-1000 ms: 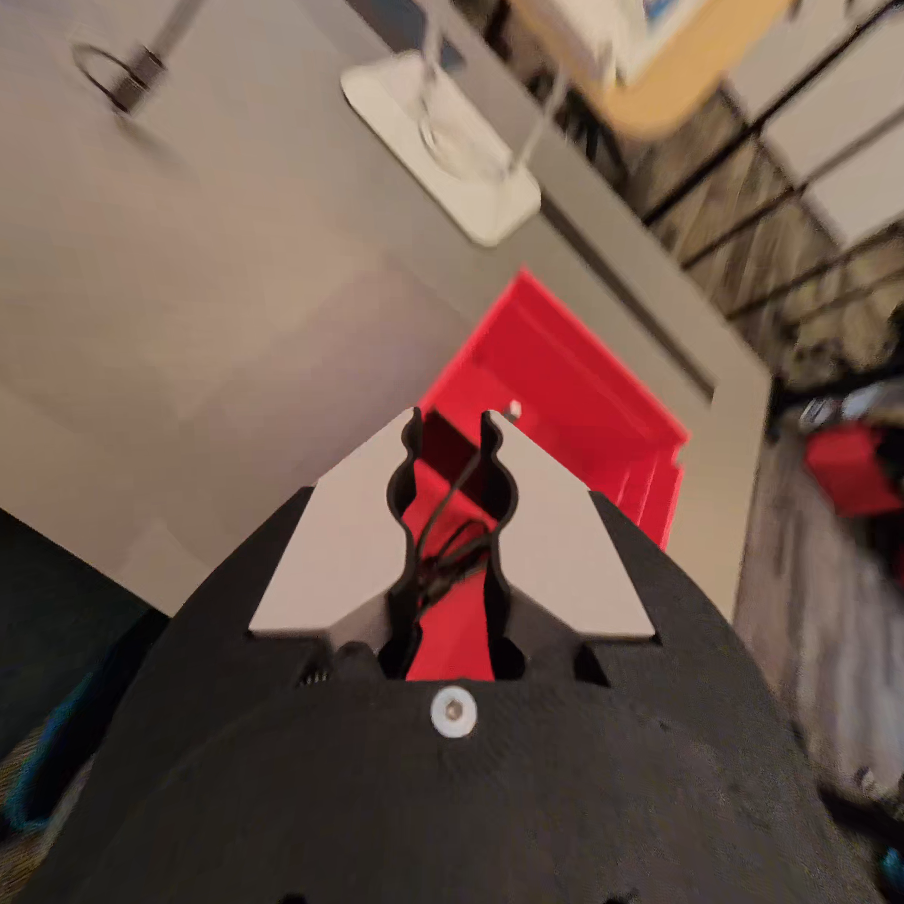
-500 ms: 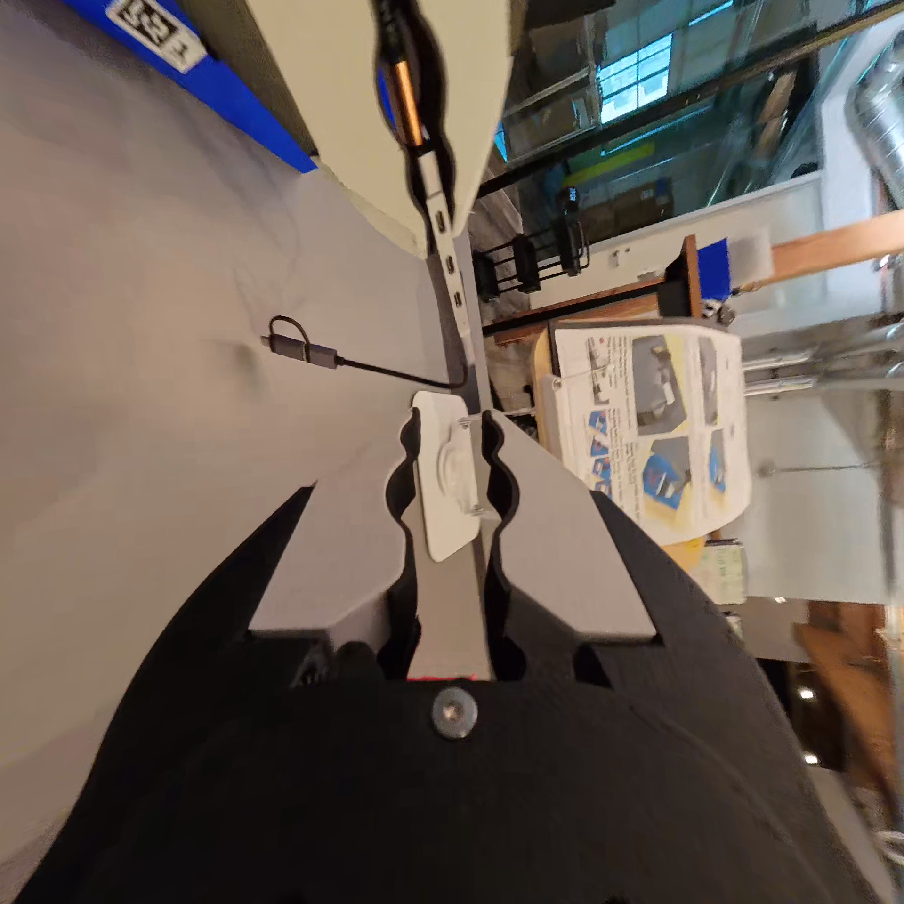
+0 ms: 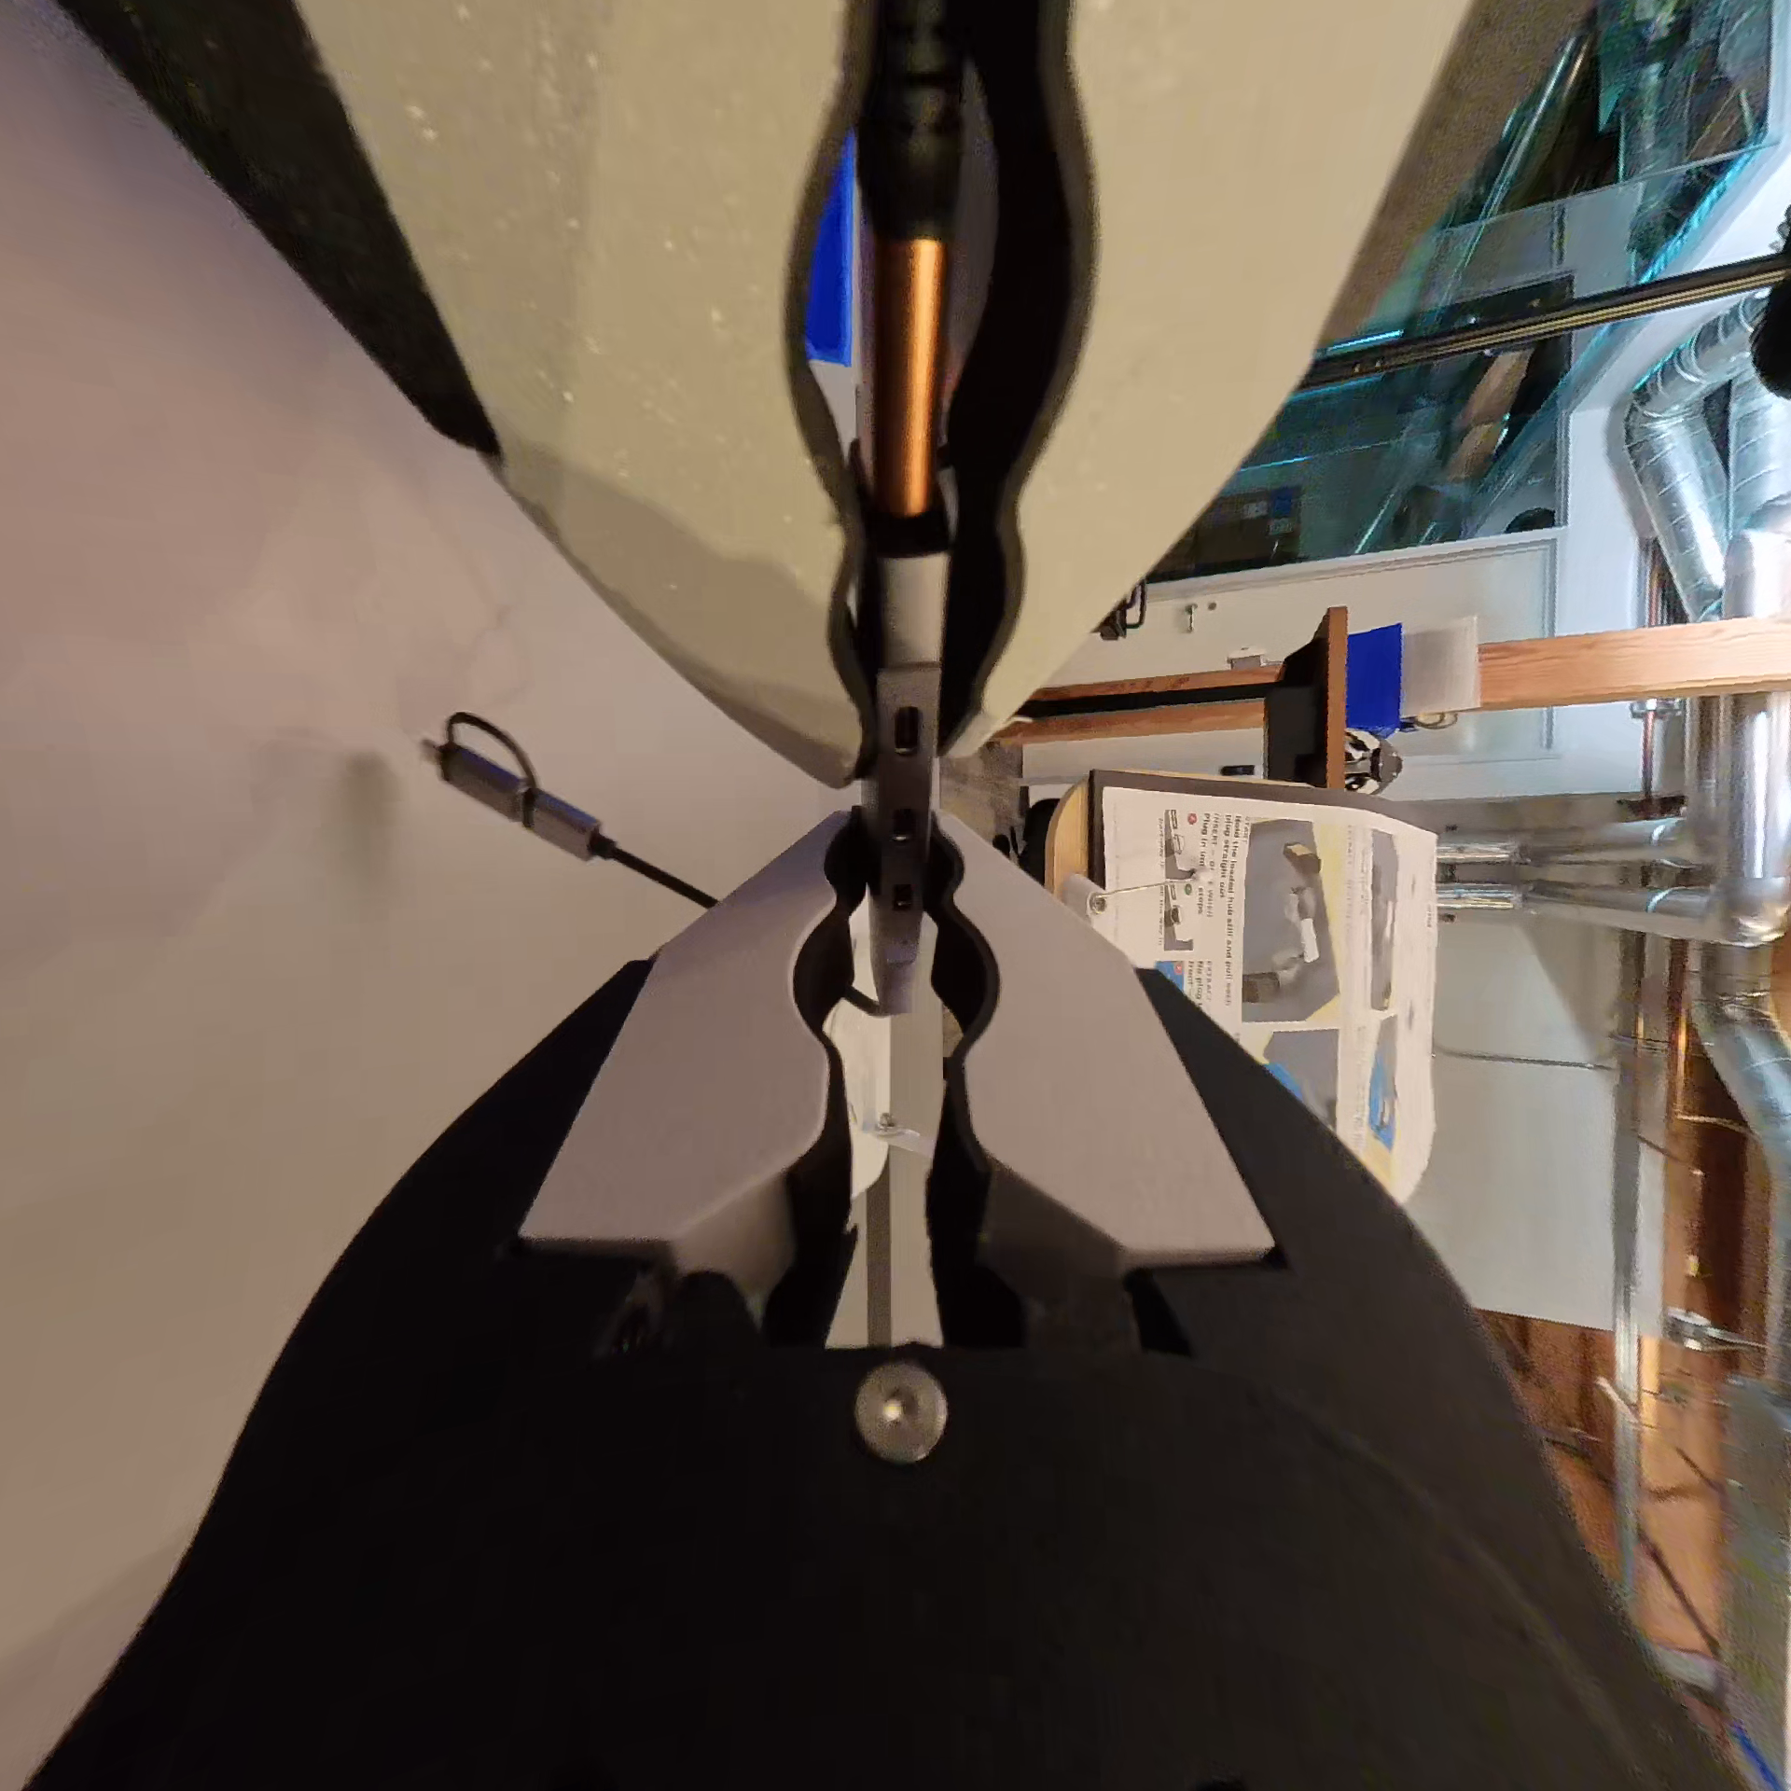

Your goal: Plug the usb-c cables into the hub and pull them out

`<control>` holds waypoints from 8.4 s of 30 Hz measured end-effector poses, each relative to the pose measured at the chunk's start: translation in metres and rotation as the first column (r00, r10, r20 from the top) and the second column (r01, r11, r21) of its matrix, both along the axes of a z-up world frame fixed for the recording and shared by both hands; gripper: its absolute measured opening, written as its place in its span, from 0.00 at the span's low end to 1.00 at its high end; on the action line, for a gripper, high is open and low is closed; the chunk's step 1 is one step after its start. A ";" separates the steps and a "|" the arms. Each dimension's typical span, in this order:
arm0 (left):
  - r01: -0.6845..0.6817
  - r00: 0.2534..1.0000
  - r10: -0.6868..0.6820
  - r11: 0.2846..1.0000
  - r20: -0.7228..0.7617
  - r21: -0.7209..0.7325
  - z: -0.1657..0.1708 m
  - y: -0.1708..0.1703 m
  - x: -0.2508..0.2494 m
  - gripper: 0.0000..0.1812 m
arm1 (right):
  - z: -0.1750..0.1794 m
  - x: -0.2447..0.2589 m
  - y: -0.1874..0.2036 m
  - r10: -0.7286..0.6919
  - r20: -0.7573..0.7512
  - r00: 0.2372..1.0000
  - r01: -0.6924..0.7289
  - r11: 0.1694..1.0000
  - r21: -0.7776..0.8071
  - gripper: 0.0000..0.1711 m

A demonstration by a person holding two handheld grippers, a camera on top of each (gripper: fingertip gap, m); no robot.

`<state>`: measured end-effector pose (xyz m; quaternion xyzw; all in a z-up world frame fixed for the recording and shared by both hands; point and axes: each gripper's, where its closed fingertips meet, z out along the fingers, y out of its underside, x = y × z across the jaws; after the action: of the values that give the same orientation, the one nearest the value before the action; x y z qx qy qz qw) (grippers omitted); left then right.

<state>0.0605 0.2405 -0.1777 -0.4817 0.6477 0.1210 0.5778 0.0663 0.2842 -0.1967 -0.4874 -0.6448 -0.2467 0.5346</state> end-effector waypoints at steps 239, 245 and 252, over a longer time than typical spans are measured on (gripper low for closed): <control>0.294 0.888 -0.441 0.764 -0.133 -0.574 0.015 0.002 0.023 0.11 | 0.072 0.003 -0.057 -0.034 -0.784 0.619 -0.453 0.801 -0.393 0.05; 0.301 0.866 -0.465 0.778 -0.184 -0.551 0.012 -0.008 0.023 0.11 | 0.069 0.006 -0.068 -0.078 -0.857 0.509 -0.659 0.605 -0.446 0.06; 0.310 0.877 -0.460 0.764 -0.140 -0.566 0.015 -0.006 0.025 0.11 | 0.073 0.006 -0.063 0.015 -0.802 0.597 -0.516 0.773 -0.370 0.05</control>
<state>0.0852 0.2345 -0.1627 -0.4553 0.8136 -0.1192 0.3414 0.0722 0.2216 -0.1238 -0.5719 -0.4690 0.2735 0.6150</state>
